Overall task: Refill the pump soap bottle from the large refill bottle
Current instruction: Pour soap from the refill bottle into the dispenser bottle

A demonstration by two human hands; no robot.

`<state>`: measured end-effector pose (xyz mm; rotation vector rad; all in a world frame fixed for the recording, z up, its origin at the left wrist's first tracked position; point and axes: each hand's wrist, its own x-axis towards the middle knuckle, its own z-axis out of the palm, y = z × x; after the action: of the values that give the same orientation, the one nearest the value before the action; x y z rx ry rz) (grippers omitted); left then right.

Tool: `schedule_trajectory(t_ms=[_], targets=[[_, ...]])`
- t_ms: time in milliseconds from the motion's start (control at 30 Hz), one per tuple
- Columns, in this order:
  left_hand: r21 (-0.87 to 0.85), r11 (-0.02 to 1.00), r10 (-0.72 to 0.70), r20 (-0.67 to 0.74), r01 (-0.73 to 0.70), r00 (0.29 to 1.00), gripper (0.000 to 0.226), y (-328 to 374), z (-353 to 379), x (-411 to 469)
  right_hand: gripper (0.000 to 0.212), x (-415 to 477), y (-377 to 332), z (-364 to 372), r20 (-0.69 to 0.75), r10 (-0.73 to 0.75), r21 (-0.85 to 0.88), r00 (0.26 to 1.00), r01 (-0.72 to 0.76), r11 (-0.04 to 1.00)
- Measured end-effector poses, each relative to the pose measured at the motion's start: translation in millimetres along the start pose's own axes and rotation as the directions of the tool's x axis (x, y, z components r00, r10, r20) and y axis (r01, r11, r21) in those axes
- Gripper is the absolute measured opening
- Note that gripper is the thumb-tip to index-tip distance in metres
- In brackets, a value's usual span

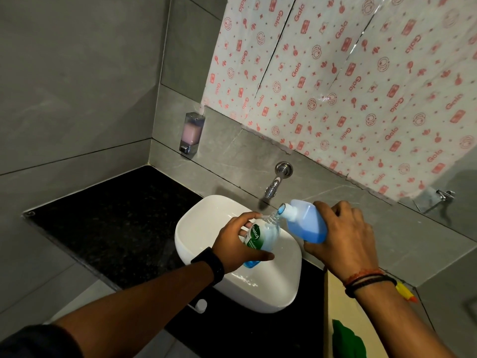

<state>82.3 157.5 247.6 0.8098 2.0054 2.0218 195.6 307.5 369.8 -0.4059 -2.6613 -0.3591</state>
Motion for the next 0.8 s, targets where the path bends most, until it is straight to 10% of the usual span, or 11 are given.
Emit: schedule_trajectory(t_ms=[433, 800], targets=[[-0.016, 1.000, -0.005, -0.012, 0.005, 1.000, 0.080, -3.4, -10.9, 0.9, 0.075, 1.8, -4.7, 16.6, -0.042, 0.065, 0.231, 0.997, -0.053, 0.971], [0.074, 0.997, 0.009, -0.239, 0.010, 0.971, 0.077, -54.1, -81.8, -5.9, 0.055, -21.6, -24.5, 83.4, 0.193, 0.153, 0.831, 0.969, -0.245, 0.499]])
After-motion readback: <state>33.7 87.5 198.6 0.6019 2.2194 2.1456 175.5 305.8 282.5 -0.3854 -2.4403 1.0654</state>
